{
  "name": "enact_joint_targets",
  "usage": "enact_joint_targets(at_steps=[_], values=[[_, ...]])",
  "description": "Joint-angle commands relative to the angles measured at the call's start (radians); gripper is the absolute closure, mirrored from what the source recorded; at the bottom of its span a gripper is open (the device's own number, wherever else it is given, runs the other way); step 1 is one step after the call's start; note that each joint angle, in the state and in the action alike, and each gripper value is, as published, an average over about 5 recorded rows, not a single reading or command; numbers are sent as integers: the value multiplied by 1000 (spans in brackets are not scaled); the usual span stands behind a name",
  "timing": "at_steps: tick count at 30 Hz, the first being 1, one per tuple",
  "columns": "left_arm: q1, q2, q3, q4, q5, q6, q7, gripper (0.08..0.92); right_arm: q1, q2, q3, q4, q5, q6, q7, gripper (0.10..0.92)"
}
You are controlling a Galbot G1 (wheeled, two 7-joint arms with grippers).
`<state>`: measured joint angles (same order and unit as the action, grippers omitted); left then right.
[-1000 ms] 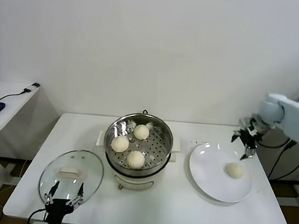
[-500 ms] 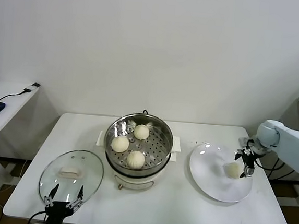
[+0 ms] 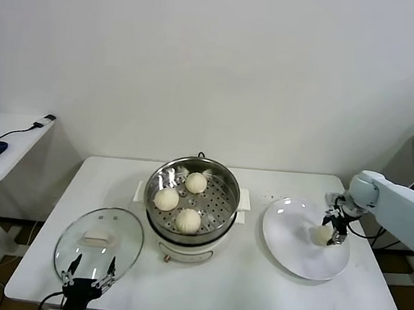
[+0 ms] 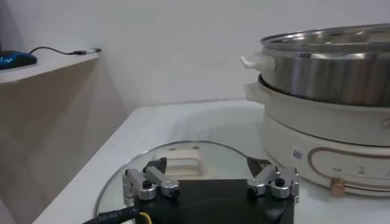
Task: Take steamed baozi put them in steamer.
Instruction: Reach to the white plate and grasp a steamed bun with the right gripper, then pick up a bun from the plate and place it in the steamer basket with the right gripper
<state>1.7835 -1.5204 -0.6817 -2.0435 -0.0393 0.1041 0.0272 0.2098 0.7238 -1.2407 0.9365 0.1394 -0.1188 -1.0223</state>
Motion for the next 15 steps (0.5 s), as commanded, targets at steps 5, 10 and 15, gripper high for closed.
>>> enact_joint_targets(at_steps=[5,10,15], values=[[0,0,2,-2,0,2,0,177,276,-2,-212,121,131,-17,-31,389],[3,-1,6,-5,2,4,-1,177,660,56,-516,257,383,-30,-53,389],[1,1,6,-16,-1,9,-1,177,946,165,-637,372,640,-75,-77,389]])
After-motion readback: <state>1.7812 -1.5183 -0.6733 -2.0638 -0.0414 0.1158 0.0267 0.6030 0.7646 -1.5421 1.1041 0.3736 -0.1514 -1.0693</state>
